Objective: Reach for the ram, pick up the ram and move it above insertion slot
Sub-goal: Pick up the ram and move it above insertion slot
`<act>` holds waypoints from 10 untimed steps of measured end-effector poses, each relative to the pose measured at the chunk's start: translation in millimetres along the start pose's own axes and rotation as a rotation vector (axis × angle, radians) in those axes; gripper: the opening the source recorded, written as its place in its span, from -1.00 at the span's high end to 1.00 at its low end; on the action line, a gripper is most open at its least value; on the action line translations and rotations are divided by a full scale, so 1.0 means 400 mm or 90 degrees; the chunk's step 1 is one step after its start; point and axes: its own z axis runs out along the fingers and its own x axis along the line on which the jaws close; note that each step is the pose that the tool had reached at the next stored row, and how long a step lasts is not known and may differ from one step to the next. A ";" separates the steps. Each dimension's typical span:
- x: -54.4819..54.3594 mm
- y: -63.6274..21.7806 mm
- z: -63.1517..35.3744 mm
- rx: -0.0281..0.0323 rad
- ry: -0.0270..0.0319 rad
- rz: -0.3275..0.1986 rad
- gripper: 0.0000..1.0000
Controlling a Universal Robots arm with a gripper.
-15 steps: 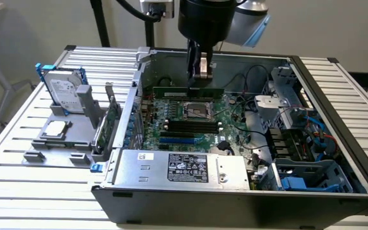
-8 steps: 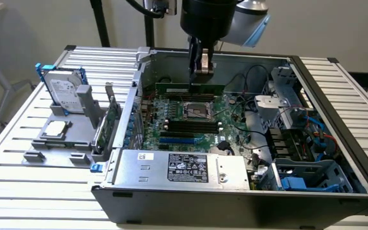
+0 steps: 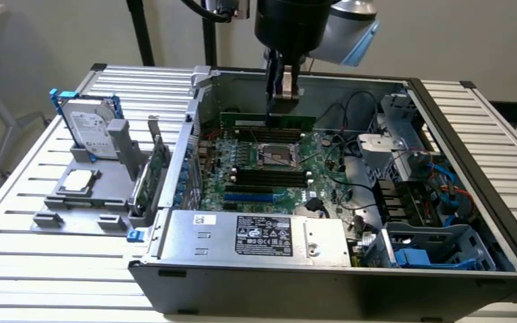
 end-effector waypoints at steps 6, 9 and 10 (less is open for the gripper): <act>-0.030 -0.002 0.005 0.0001 -0.0002 0.005 0.73; -0.044 -0.003 0.007 0.0002 -0.0003 0.007 0.73; -0.048 -0.003 0.007 0.0002 -0.0003 0.008 0.73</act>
